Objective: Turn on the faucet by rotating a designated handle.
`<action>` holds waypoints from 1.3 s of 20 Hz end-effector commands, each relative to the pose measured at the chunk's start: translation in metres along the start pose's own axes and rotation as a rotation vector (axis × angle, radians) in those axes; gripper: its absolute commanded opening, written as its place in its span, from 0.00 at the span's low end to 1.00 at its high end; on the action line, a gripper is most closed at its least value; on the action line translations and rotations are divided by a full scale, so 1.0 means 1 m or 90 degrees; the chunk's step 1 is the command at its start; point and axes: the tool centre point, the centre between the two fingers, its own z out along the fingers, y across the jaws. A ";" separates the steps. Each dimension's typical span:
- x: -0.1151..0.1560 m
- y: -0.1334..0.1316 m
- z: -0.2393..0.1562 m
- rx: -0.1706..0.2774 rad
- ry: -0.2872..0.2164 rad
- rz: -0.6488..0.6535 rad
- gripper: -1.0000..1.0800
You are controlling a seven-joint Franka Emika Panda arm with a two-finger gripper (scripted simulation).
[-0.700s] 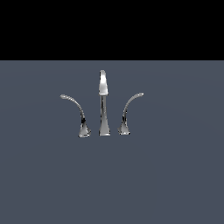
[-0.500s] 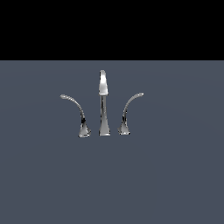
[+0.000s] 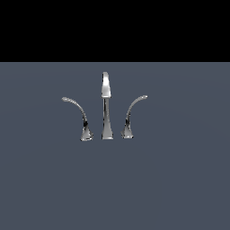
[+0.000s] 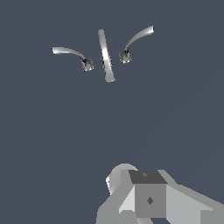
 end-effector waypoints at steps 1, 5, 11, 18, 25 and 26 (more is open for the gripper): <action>0.008 -0.004 0.008 0.001 0.001 0.025 0.00; 0.027 -0.013 0.024 0.003 0.004 0.077 0.00; 0.063 -0.024 0.054 0.008 0.010 0.175 0.00; 0.109 -0.030 0.090 0.013 0.017 0.293 0.00; 0.157 -0.028 0.125 0.017 0.025 0.412 0.00; 0.164 -0.027 0.130 0.018 0.026 0.429 0.00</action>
